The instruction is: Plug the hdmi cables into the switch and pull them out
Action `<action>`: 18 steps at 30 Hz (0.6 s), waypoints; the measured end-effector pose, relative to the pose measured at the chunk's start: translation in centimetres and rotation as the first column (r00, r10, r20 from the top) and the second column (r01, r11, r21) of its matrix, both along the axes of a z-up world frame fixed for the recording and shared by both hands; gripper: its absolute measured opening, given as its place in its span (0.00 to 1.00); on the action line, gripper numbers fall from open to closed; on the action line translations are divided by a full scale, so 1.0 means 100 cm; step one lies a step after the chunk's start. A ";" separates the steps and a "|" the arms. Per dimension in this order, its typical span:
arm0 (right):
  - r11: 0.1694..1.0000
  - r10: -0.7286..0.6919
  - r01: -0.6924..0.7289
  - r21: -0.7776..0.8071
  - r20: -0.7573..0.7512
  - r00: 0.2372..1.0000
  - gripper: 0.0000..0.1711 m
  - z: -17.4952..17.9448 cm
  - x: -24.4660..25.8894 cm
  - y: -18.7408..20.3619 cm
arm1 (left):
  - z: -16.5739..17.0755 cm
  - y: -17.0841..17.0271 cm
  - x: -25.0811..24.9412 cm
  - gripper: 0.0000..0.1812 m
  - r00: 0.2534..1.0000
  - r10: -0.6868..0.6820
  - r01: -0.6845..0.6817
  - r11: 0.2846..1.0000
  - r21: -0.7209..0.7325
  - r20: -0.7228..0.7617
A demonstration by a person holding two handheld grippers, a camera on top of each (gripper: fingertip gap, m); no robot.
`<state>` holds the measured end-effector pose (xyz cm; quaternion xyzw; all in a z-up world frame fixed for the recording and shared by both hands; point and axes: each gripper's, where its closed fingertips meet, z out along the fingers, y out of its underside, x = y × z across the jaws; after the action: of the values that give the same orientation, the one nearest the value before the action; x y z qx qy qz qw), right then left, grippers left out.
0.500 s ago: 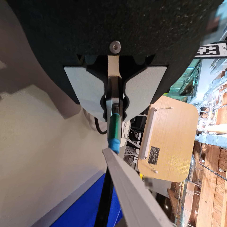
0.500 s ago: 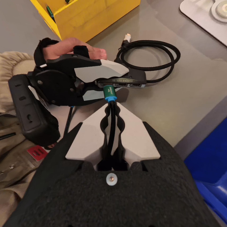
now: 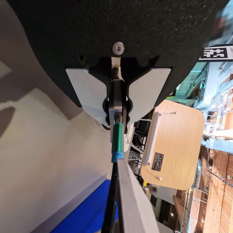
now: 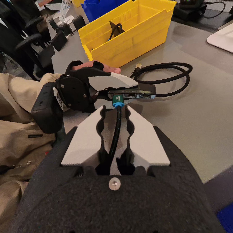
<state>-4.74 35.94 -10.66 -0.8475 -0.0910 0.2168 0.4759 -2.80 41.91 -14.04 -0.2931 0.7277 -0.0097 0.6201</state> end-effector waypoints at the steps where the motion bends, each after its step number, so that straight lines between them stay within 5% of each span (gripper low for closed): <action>1: 1.000 -0.006 0.006 -0.012 -0.009 1.000 0.19 -0.003 -0.002 0.002 | 0.000 0.000 0.000 0.12 1.000 0.001 -0.001 1.000 0.001 0.000; 6: 0.998 -0.070 0.069 0.008 0.122 0.990 0.12 -0.017 -0.004 0.015 | -0.002 -0.002 0.001 0.12 1.000 0.007 -0.007 1.000 0.014 -0.009; 18: 0.985 -0.154 0.170 -0.029 0.289 0.945 0.12 -0.016 -0.007 0.016 | 0.002 -0.002 -0.001 0.11 0.998 0.060 -0.059 0.997 0.050 -0.016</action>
<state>-5.40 37.54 -12.30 -0.8870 -0.0830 0.0545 0.4510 -2.86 41.71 -13.84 -0.2992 0.7240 0.0293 0.6209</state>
